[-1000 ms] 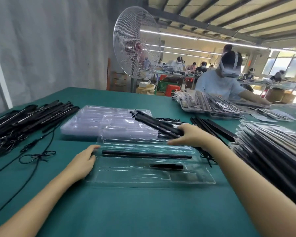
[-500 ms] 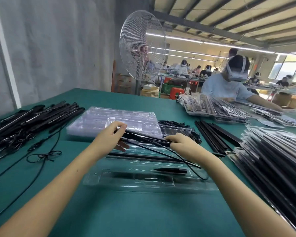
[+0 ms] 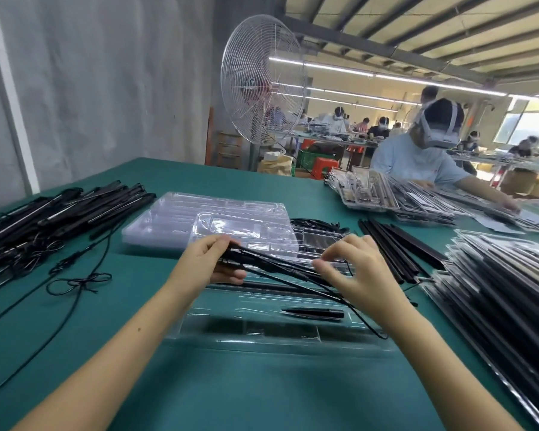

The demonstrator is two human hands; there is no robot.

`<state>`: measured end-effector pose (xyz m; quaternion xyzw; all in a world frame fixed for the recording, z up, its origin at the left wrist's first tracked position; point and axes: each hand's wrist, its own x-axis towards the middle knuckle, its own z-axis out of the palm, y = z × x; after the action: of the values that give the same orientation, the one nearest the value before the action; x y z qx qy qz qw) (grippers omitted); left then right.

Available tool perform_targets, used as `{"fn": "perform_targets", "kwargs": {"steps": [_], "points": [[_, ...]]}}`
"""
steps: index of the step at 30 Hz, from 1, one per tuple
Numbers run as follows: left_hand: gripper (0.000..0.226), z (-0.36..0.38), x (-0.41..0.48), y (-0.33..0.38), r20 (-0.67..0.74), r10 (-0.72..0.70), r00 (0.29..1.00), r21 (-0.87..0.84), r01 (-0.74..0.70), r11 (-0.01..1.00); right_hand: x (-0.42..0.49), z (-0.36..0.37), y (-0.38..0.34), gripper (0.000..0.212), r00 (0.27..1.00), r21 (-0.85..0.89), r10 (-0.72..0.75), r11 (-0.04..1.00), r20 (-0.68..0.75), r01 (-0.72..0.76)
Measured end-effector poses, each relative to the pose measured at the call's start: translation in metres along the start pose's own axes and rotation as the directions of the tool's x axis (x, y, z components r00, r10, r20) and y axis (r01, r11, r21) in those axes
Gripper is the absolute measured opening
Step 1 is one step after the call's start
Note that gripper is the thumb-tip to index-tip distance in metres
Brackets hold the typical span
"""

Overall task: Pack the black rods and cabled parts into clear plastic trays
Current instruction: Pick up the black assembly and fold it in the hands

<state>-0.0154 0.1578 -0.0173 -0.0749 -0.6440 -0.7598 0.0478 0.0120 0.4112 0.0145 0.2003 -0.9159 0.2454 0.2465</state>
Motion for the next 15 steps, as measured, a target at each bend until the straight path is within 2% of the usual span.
{"fn": "perform_targets", "kwargs": {"steps": [2, 4, 6, 9, 13, 15], "points": [[0.028, 0.003, -0.003, -0.003, -0.054, 0.018, 0.998, 0.010, -0.018, 1.000, -0.007, 0.005, -0.010, 0.044, 0.991, -0.074, 0.017, 0.997, 0.136, -0.007], [0.030, 0.003, -0.005, -0.006, -0.088, 0.025, 0.996, 0.004, -0.025, 1.000, -0.011, 0.012, -0.013, 0.028, 0.967, -0.143, 0.073, 0.989, 0.244, -0.039], [0.032, 0.000, -0.005, -0.005, -0.126, 0.020, 0.992, 0.006, -0.019, 1.000, -0.012, 0.013, -0.010, 0.012, 0.969, -0.054, 0.128, 0.991, 0.213, -0.119], [0.028, -0.005, -0.005, -0.005, -0.186, 0.004, 0.982, 0.031, 0.002, 1.000, -0.013, 0.005, 0.001, 0.012, 0.965, 0.072, 0.205, 0.973, 0.162, -0.219], [0.028, -0.005, -0.004, -0.004, -0.143, -0.077, 0.987, 0.067, 0.087, 0.994, -0.016, -0.005, 0.011, 0.008, 0.988, 0.001, 0.154, 0.988, -0.016, -0.154], [0.027, -0.008, -0.003, -0.001, -0.132, -0.124, 0.983, 0.055, 0.132, 0.990, -0.016, -0.008, 0.015, 0.005, 0.991, -0.055, 0.132, 0.989, -0.035, -0.134]]}}
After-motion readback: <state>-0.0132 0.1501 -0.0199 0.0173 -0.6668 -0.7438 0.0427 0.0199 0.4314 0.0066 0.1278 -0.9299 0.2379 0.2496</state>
